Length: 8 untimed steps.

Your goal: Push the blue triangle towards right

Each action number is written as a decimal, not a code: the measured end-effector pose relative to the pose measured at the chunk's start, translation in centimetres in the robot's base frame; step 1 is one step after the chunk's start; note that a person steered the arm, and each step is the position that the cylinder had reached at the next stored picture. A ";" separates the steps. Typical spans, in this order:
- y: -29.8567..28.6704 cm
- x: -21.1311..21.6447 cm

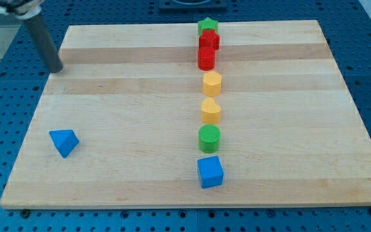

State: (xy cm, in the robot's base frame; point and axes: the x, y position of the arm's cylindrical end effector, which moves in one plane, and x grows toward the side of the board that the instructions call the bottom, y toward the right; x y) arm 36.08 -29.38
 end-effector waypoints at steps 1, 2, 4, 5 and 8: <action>0.0 7.1; 0.0 13.5; 6.8 15.4; 10.1 15.8; 16.3 16.6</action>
State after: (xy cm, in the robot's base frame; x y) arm 52.73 -13.04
